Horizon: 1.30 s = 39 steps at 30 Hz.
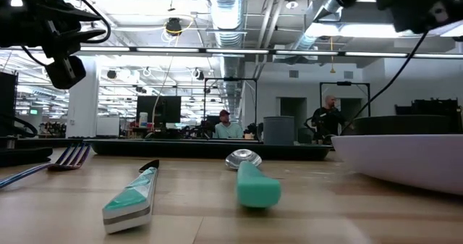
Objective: Set up tray
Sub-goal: Put the purple plate to the right on the black tray
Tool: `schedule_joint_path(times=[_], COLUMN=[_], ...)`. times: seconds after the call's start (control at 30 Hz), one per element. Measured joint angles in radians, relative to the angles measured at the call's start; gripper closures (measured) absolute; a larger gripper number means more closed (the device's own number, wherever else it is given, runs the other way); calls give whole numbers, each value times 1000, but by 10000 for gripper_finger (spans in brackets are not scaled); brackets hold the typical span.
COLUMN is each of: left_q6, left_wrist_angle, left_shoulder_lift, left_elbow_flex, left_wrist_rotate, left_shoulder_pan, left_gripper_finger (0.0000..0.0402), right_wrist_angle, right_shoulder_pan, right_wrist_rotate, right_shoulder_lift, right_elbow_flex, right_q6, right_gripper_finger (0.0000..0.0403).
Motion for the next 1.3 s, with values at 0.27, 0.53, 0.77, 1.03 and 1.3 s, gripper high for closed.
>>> schedule_joint_path(times=[0.27,0.53,0.77,1.03,1.3], left_q6=[-13,-53,-38,116,445], left_wrist_angle=[1,-31,-46,-174,-406], left_shoulder_lift=[0,40,267,757,1176], left_elbow_flex=[0,56,216,567,942], left_wrist_rotate=[-16,50,70,89,318], left_shoulder_pan=[0,0,0,24,84], left_gripper_finger=[333,333,333,333,333], right_wrist_angle=[-128,-434,-536,-612,-606], right_shoulder_pan=[16,100,289,409,396], right_wrist_rotate=[30,111,328,263,264], right_shoulder_lift=[0,-38,-136,-114,-104], right_elbow_flex=[16,16,16,15,14], right_q6=[-68,153,638,844,718], right_gripper_finger=[290,290,290,290,290])
